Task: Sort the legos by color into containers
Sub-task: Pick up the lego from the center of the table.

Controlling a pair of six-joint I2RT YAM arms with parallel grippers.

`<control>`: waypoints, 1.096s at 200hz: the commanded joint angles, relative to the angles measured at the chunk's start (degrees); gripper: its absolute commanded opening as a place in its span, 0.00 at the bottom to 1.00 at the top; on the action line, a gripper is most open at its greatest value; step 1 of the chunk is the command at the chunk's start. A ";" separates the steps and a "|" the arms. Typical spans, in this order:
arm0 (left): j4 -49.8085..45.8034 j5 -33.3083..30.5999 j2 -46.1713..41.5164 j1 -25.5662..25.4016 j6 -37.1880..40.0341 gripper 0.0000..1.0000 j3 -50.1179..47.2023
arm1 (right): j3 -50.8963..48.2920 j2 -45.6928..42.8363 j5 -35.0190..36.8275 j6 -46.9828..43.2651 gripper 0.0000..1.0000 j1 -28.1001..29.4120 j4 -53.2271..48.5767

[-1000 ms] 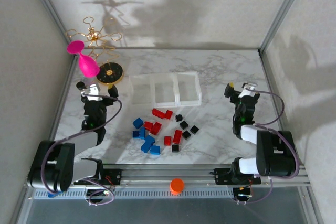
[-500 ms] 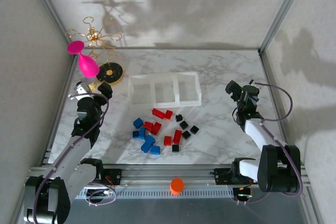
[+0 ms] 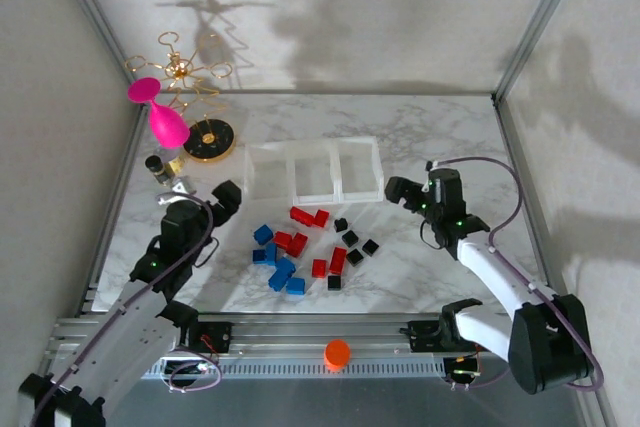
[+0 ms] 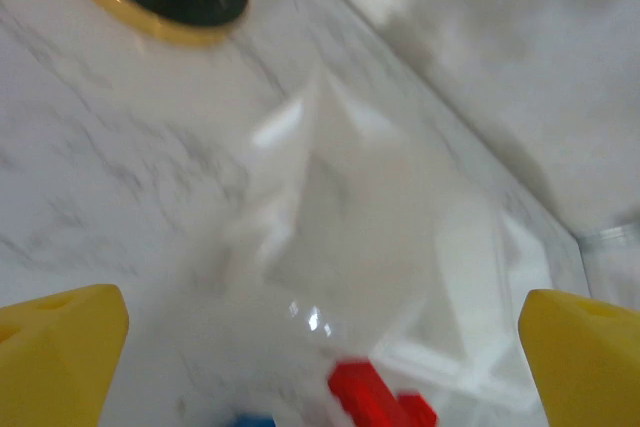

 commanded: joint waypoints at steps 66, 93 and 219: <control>-11.58 -8.50 25.80 -26.08 -8.25 0.96 17.00 | 0.94 -1.45 -7.70 -0.08 0.99 12.83 -10.30; -14.81 -14.73 34.85 -30.93 -9.64 0.87 23.14 | 0.05 -2.30 -9.54 0.75 0.99 14.63 -10.14; -18.58 -19.39 62.92 -31.49 -13.45 0.79 38.66 | 0.58 -1.00 -12.87 0.87 0.99 10.16 -11.62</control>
